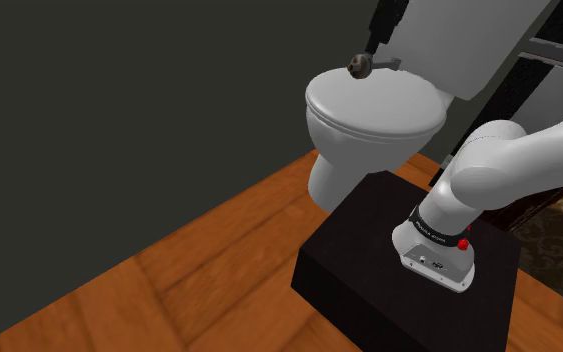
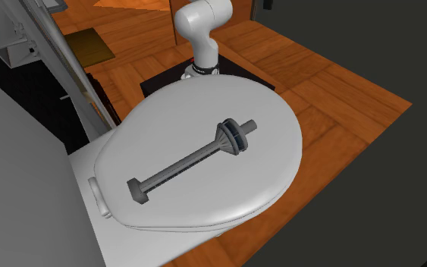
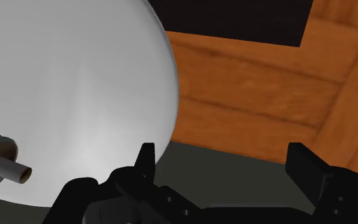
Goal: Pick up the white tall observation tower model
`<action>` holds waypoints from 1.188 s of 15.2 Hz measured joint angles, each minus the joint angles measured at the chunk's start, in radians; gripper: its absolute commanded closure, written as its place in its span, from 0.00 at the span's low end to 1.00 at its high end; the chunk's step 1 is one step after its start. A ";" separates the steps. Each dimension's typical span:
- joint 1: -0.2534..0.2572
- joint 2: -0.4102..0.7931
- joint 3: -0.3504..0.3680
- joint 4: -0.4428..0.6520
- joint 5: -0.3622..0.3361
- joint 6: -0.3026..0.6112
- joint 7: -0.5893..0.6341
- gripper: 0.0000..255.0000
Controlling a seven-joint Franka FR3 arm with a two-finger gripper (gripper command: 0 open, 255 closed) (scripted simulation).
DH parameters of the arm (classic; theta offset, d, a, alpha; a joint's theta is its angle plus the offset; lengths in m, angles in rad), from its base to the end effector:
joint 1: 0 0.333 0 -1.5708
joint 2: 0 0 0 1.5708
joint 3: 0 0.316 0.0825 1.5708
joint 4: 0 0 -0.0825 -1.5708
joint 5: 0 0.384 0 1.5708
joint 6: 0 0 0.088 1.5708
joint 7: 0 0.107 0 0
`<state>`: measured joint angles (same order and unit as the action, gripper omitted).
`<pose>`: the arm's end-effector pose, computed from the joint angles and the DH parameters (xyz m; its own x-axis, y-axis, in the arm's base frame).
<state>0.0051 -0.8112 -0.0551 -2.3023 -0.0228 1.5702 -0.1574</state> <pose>0.2997 -0.0239 0.6230 0.9894 0.1212 0.0799 0.1220 -0.9925 -0.0047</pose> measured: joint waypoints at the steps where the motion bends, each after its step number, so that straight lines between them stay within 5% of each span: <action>1: 0.000 0.000 0.000 0.000 0.000 0.000 0.000 0.00; 10: 0.032 -0.034 -0.246 -0.054 -0.148 0.031 -0.420 0.00; 18: 0.108 0.075 -0.517 -0.003 -0.267 0.119 -0.845 0.00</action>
<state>0.1133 -0.7361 -0.5719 -2.3053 -0.2903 1.6892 -1.0020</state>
